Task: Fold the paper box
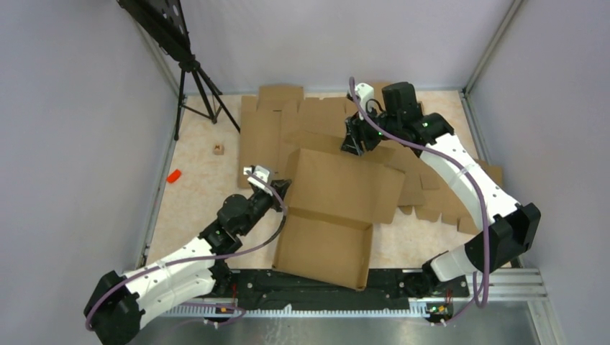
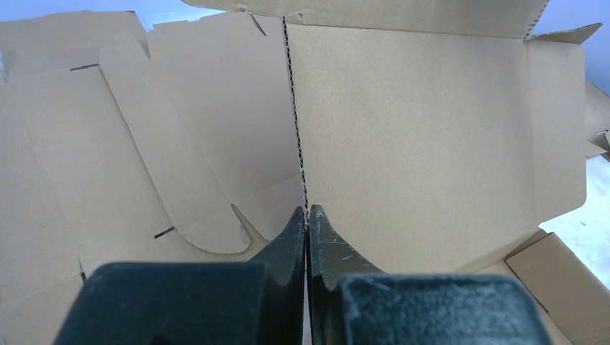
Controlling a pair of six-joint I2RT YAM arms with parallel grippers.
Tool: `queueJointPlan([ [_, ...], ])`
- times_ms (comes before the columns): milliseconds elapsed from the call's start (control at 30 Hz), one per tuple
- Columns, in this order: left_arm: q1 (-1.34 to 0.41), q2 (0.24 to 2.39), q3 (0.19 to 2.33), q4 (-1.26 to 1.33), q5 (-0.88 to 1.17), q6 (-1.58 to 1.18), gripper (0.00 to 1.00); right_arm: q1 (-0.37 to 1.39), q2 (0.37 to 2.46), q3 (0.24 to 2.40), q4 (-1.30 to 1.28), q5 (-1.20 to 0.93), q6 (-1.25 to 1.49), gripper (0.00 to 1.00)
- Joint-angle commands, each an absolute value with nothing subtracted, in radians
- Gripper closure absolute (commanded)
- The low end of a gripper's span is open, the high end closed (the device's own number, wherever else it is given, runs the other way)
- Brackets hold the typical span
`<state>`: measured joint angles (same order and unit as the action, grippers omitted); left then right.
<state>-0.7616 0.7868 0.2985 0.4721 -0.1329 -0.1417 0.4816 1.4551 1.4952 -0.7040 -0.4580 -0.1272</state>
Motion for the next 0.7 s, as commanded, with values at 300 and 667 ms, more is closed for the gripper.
queueJointPlan([
  [300,-0.775,0.762,0.3,0.558,-0.149,-0.184,0.89,0.492,1.389,1.555,-0.755,-0.438,-0.101,1.0],
  [667,-0.775,0.775,0.386,0.342,-0.178,-0.258,0.52,0.492,1.296,1.617,-0.777,-0.455,-0.069,1.0],
])
